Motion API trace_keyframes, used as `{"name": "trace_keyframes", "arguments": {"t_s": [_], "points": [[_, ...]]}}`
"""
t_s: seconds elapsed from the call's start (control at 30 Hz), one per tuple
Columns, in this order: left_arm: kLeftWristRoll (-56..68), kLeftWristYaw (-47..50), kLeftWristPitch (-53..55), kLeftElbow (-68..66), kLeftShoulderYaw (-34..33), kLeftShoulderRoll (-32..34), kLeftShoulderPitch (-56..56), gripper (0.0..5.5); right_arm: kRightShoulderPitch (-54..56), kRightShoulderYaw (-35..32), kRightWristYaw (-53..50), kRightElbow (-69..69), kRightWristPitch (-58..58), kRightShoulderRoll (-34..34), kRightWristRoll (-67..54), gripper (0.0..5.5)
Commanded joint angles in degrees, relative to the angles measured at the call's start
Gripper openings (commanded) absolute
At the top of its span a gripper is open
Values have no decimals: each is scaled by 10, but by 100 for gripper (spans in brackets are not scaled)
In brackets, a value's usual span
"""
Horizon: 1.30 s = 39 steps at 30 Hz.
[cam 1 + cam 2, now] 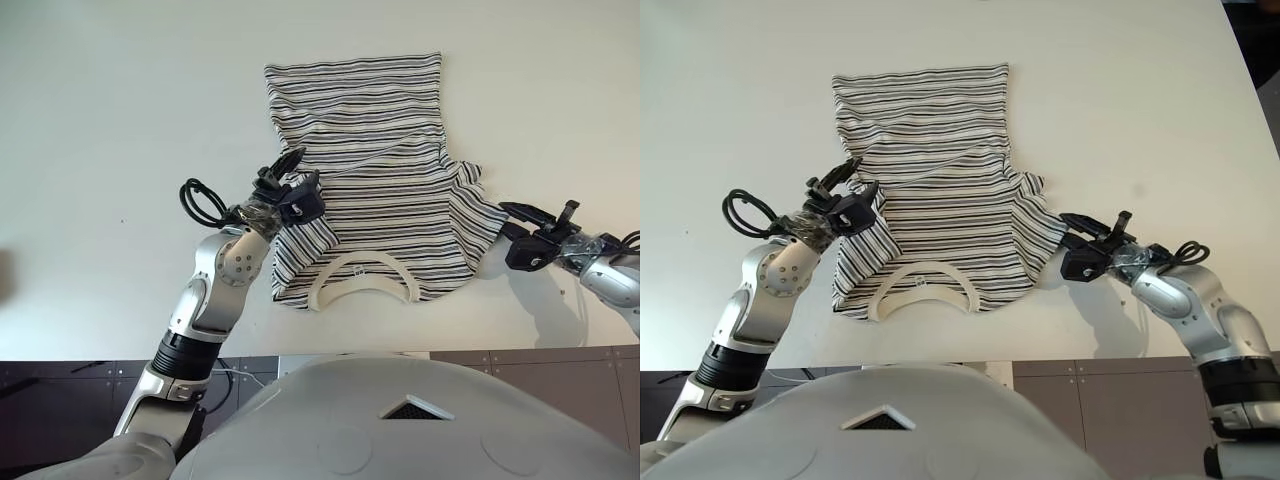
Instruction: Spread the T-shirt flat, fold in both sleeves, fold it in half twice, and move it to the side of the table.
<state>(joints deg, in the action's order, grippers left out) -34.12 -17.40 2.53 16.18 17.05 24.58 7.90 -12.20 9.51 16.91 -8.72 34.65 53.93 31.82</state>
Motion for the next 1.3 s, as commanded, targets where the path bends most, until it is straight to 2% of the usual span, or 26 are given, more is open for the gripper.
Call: {"name": "trace_keyframes", "arguments": {"t_s": [0.03, 0.17, 0.4, 0.63, 0.8, 1.03, 1.3], "points": [[-7, -3, 30, 30, -8, -7, 16, 208, -7, 17, 32, -7, -35, 2, 24, 76], [-15, 10, 55, 45, -3, -26, 30, 208, 8, 7, 47, 0, -35, 19, 5, 12], [-31, 28, 82, 56, 1, -51, 49, 208, 22, -30, 36, 30, 6, 36, -23, 12], [-31, 31, 88, 61, -5, -48, 56, 208, 30, -48, 74, 95, 24, 31, -80, 12], [-24, 18, 79, 52, -8, -34, 41, 208, 18, -30, 88, 142, 8, -10, -98, 12], [-1, -8, 53, 26, -25, 4, 14, 208, 16, 42, 81, 164, -44, -117, -45, 12], [23, -30, 9, -13, -43, 50, -16, 208, 11, 73, 67, 160, -86, -164, -18, 12]]}}
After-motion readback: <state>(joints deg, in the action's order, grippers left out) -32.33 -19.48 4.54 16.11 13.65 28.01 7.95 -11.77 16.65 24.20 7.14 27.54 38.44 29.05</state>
